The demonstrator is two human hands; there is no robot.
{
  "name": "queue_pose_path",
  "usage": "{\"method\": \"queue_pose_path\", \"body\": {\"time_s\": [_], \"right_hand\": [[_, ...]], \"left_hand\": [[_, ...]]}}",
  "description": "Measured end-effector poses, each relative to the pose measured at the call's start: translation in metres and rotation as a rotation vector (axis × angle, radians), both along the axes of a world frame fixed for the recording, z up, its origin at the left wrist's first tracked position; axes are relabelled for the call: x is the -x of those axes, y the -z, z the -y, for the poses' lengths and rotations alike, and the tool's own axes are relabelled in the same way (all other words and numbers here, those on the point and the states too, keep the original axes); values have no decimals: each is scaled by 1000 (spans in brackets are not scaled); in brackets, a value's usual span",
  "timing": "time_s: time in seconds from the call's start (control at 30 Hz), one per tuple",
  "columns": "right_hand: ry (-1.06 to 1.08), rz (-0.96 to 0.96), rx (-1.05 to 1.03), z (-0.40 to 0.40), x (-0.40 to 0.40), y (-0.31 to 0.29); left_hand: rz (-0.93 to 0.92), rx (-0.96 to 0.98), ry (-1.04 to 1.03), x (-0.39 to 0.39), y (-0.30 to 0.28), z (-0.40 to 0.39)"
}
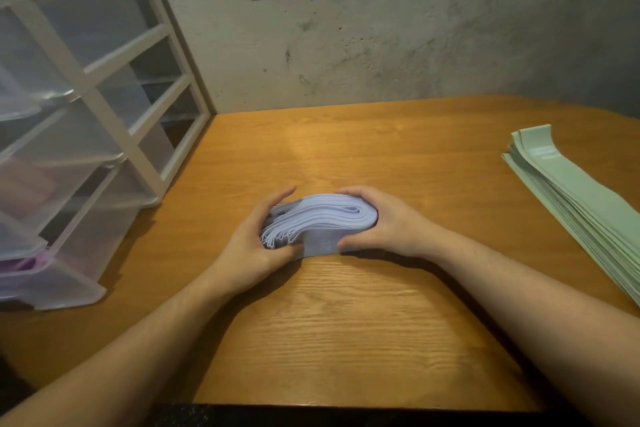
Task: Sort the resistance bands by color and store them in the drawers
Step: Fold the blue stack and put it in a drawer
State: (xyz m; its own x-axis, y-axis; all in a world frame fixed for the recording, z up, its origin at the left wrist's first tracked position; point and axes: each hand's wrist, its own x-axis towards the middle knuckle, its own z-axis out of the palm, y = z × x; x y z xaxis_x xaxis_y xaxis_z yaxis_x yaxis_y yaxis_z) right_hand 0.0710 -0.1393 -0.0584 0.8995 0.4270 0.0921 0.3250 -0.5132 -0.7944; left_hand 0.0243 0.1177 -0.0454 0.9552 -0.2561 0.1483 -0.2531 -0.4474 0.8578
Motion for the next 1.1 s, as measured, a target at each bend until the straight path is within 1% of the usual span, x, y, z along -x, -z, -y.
{"method": "queue_pose_path", "body": {"time_s": [0.13,0.27,0.37,0.43,0.53,0.57,0.63,0.73,0.83,0.9,1.0,1.1], "right_hand": [[39,32,7,0,1,1],[31,33,29,-2,-1,-7],[52,73,80,-3,-2,-9],[22,63,68,-3,-2,-8],[-61,-2,59,3,-2,-9],[-67,-26,41,6,-2,-8],[-37,-93,-58,10,-1,-6],[9,-88,-131,9,0,-3],[10,-11,-123,6,-1,2],[-16,-19,-117,7,-2,3],[-44,-13,-52,7,-1,5],[-3,-45,-27,6,-1,1]], "left_hand": [[50,-14,-20,-1,2,1],[3,5,-4,-4,5,-4],[12,-33,33,-4,6,-4],[20,-46,55,-4,7,-4],[6,-32,80,-6,8,-4],[6,-19,79,-6,8,-5],[9,15,75,-7,8,-4],[11,42,86,-9,8,-5],[28,2,104,-8,9,-6],[62,-29,112,-8,10,-5],[86,-45,89,-6,11,-5],[73,-79,58,-3,9,-5]]}}
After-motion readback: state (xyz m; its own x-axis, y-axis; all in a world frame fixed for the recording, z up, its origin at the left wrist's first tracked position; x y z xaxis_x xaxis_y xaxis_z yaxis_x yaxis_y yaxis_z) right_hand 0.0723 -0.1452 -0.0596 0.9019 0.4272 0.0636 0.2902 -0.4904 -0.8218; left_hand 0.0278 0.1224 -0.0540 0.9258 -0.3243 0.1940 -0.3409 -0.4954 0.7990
